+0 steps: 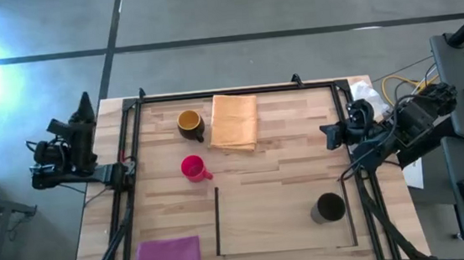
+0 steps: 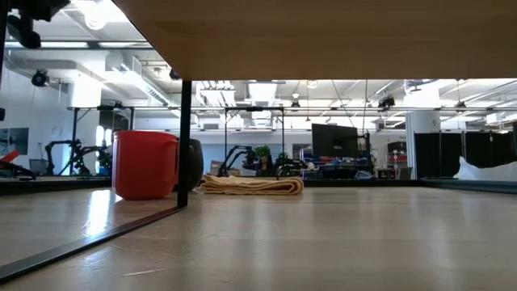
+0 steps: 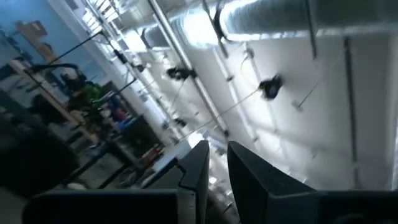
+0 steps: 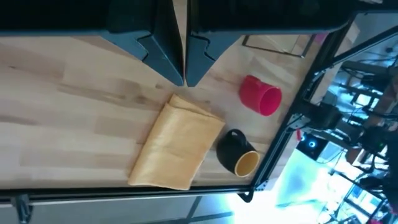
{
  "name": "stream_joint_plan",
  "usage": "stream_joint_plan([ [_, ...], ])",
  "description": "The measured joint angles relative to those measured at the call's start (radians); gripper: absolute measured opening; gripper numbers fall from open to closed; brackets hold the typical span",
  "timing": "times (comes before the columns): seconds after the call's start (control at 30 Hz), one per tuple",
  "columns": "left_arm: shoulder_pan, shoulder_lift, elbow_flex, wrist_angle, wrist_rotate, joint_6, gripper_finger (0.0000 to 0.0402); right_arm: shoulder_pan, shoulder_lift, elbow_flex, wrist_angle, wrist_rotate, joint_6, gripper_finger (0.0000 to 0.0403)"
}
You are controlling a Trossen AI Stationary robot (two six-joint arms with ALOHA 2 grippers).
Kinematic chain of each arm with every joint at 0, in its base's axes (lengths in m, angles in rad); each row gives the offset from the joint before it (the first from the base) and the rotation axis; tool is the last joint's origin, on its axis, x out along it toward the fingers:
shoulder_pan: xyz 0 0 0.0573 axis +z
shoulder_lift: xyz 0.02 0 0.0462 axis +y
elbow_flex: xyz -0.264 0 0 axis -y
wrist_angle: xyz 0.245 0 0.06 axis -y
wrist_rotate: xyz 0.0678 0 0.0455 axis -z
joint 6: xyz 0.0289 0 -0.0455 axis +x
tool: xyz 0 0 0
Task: Stack small to large cups/mugs on shelf
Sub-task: Put the black mug on the shelf
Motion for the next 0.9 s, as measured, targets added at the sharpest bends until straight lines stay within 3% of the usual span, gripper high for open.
stream_joint_plan([
  [0.07, -0.001, 0.018, 0.022, -0.148, -0.017, -0.028, 0.0045, -0.004, 0.0, 0.0, 0.025, -0.001, -0.033, 0.001],
  [0.17, -0.002, 0.058, 0.071, -0.46, 0.018, -0.19, 0.0045, -0.034, 0.002, 0.0, 0.075, -0.011, -0.074, 0.0024],
  [0.33, -0.002, 0.169, 0.231, -1.043, 0.043, -0.453, 0.0045, -0.157, 0.006, 0.0, 0.2, -0.113, -0.241, 0.0079],
  [0.4, -0.001, 0.238, 0.307, -1.211, 0.073, -0.458, 0.0045, -0.219, 0.009, 0.0, 0.253, -0.143, -0.343, 0.0105],
  [0.5, 0.0, 0.354, 0.407, -1.361, 0.09, -0.347, 0.0045, -0.339, 0.006, 0.0, 0.296, -0.257, -0.452, 0.0142],
  [0.67, 0.084, 0.517, 0.595, -1.741, 0.081, -0.727, 0.0045, -0.532, 0.003, -0.007, 0.284, -0.452, -0.562, 0.0186],
  [0.77, 0.166, 0.587, 0.666, -1.948, 0.185, -0.883, 0.0045, -0.613, 0.007, -0.008, 0.286, -0.513, -0.638, 0.0204],
  [0.9, 0.282, 0.667, 0.7, -1.976, 0.46, -0.812, 0.0045, -0.68, 0.014, -0.01, 0.291, -0.529, -0.707, 0.0216],
])
